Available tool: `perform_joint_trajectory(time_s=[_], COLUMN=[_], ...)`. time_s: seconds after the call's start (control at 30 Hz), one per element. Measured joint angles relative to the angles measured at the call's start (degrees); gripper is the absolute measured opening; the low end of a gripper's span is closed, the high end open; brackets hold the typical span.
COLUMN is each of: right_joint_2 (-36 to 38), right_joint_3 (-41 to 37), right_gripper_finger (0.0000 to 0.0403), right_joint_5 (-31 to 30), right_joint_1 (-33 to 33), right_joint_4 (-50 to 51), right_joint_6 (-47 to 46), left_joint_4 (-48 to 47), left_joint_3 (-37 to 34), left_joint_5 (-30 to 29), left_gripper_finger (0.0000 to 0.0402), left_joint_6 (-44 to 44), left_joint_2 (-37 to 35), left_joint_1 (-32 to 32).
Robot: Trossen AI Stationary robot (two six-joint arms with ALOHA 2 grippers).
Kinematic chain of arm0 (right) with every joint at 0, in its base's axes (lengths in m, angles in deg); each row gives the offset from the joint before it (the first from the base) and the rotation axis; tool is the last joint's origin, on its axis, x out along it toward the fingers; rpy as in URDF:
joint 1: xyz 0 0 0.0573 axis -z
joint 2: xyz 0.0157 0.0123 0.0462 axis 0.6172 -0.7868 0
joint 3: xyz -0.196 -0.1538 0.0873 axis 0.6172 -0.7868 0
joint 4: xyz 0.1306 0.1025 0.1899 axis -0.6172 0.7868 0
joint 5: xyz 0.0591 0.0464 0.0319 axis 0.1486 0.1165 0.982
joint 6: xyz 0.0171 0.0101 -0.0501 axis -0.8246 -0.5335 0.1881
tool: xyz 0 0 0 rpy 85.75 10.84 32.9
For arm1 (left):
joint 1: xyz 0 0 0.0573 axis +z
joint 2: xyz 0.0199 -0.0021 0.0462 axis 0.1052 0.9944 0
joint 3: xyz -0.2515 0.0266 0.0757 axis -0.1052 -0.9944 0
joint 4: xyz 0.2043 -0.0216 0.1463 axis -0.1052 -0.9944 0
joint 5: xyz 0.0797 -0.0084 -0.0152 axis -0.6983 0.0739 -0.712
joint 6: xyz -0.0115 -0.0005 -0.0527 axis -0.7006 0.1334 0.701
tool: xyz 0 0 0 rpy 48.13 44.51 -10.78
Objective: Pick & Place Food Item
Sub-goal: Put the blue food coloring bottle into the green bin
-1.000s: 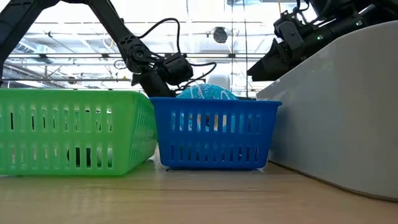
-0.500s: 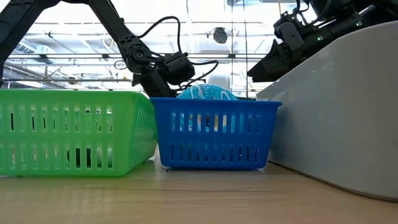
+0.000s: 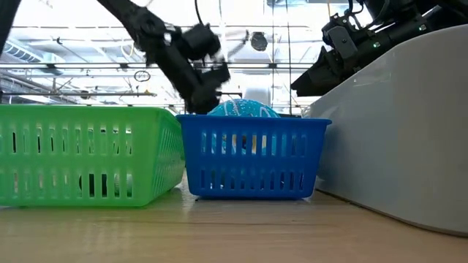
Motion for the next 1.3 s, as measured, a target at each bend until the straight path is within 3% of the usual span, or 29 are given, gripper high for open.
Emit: perform_joint_trajectory(time_s=[0.37,0.77,1.03,1.17,1.3], right_joint_2=[-0.01,-0.01,-0.01,-0.01,-0.01], right_joint_3=[0.00,0.00,0.00,0.00,0.00], right_gripper_finger=[0.0180,0.0180,0.0180,0.0180,0.0180], right_joint_5=[0.02,0.02,0.02,0.02,0.02], right_joint_1=[-0.02,-0.02,-0.02,-0.02,-0.02], right_joint_4=[0.02,-0.03,-0.07,-0.22,-0.48], right_joint_6=[0.00,0.00,-0.02,-0.02,-0.50], left_joint_4=[-15.33,-31.69,-24.23,-17.97,-18.34], left_joint_3=[0.07,0.04,-0.11,-1.66,-3.93], left_joint_5=[1.37,3.30,0.83,-0.56,-0.29], left_gripper_finger=[0.0076,0.0069,0.0076,0.0076,0.0070], left_joint_6=[3.39,14.75,19.83,20.24,23.39], left_joint_2=[-15.69,-18.12,-17.12,-14.69,-11.65], left_joint_1=[-8.69,-28.30,-41.88,-44.43,-44.72])
